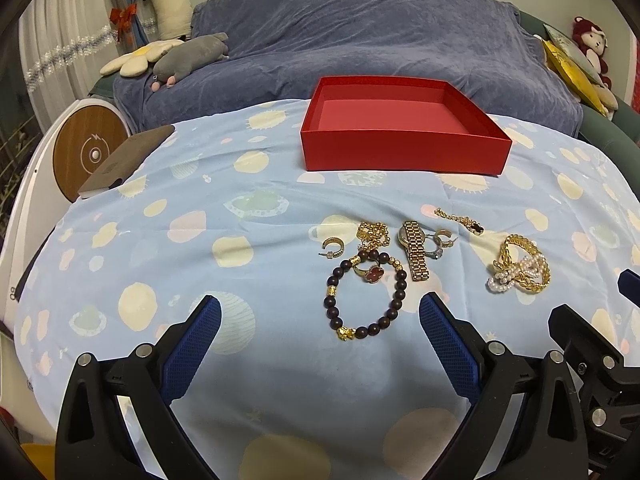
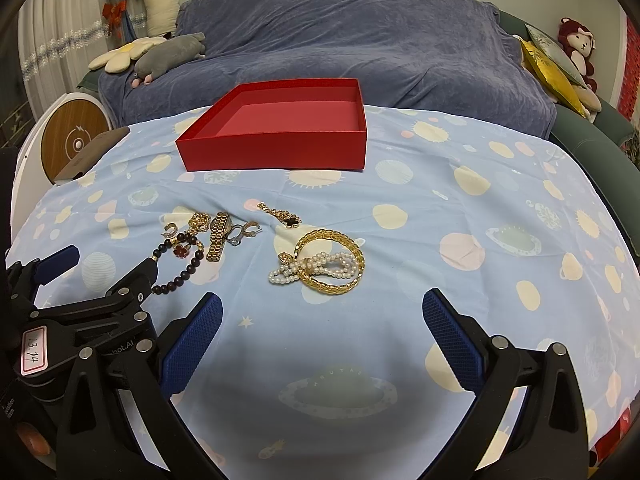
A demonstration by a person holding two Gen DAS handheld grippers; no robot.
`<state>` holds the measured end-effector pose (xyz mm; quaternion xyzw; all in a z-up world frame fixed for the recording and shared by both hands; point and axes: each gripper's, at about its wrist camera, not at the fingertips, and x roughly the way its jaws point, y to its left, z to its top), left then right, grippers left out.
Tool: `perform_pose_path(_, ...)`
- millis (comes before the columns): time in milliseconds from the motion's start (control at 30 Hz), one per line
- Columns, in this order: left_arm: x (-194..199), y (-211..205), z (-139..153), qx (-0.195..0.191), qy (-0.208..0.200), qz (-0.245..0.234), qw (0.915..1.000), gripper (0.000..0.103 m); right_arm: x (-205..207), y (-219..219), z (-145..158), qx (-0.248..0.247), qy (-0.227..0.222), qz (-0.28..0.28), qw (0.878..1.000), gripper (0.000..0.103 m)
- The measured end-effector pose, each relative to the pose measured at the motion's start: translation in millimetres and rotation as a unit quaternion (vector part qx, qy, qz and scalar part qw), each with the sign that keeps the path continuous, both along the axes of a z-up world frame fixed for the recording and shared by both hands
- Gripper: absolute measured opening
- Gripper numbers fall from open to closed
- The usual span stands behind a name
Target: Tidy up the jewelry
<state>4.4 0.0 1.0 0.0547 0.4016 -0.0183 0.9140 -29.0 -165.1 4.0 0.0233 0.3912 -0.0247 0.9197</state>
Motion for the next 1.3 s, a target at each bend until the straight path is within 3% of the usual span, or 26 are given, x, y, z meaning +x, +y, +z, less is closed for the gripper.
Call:
perform_pose_path(200, -2, 0, 2, -0.003, -0.012, 0.005, 0.9999, 0.097, 0, 0, 0, -0.001, 0.000, 0.000, 1.000, 0.098)
perform_pose_path(833, 1, -3, -3, 0.002, 0.009, -0.016, 0.9998, 0.097, 0, -1, 0, -0.001, 0.002, 0.001, 1.000, 0.098)
perform_pose_path(1033, 11, 18, -4, -0.037, 0.029, 0.014, 0.9988, 0.097, 6, -17, -5, 0.009, 0.007, -0.014, 1.000, 0.098)
perform_pose_path(1300, 20, 40, -9, -0.031, 0.041, 0.022, 0.9984, 0.097, 22, -34, -19, 0.028, 0.027, -0.023, 0.999, 0.097)
